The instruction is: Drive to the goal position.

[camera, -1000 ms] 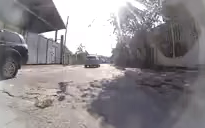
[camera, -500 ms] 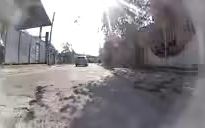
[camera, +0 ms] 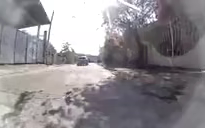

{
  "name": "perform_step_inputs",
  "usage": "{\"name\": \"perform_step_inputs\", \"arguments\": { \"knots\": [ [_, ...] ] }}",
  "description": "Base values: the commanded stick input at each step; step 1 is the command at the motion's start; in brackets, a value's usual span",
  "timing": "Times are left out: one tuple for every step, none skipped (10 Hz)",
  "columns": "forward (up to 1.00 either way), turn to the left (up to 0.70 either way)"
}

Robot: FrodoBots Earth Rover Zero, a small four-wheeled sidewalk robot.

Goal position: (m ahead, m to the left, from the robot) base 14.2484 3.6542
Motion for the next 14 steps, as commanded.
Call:
{"name": "perform_step_inputs", "arguments": {
  "knots": [
    [1.00, -0.01],
    [1.00, -0.01],
    [1.00, -0.02],
    [1.00, -0.04],
    [1.00, -0.26],
    [1.00, -0.38],
    [1.00, -0.40],
    [1.00, -0.38],
    [1.00, -0.07],
    [1.00, -0.04],
    [1.00, -0.02],
    [1.00, -0.02],
    [1.00, -0.02],
    [1.00, -0.03]
  ]
}}
